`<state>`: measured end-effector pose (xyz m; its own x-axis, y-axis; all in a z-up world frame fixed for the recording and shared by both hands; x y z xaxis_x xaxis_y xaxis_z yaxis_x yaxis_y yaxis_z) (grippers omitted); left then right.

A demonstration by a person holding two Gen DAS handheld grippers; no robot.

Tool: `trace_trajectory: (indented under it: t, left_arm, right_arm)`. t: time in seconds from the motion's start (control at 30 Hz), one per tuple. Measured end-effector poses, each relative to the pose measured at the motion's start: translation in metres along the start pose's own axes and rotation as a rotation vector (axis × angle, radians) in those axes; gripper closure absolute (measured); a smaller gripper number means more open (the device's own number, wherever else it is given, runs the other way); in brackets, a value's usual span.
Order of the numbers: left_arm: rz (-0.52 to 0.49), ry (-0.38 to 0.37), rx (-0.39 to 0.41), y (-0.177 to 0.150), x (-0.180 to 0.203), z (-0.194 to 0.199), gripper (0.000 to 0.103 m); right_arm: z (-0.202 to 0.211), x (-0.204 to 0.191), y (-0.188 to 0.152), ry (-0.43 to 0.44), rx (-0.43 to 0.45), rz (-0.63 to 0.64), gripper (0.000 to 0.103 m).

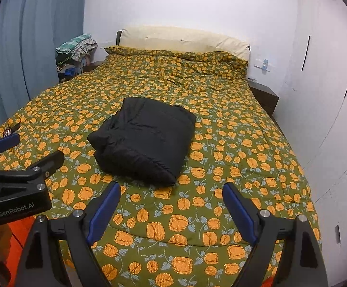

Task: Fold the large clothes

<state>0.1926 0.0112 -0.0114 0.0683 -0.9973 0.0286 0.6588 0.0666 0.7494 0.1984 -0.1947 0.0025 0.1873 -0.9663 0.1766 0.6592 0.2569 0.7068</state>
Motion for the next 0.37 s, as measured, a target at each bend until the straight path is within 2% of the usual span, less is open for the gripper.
trace_trajectory:
  t: [0.37]
  left_arm:
    - [0.004,0.016,0.004,-0.0025,-0.0009,-0.0011,0.0]
  right_arm:
    - [-0.0004,0.0018,-0.0001,0.0,-0.005,-0.01,0.014]
Point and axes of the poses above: each gripper's, at about its wrist camera, not at the fingertips, and z roughly against the way its jaws point, x to its right, y to its top, the point moved 8 cm from there along -z, roughly the way its jaws point, and after that the axes turned 6 degrees about z, right-handed, at the moved point
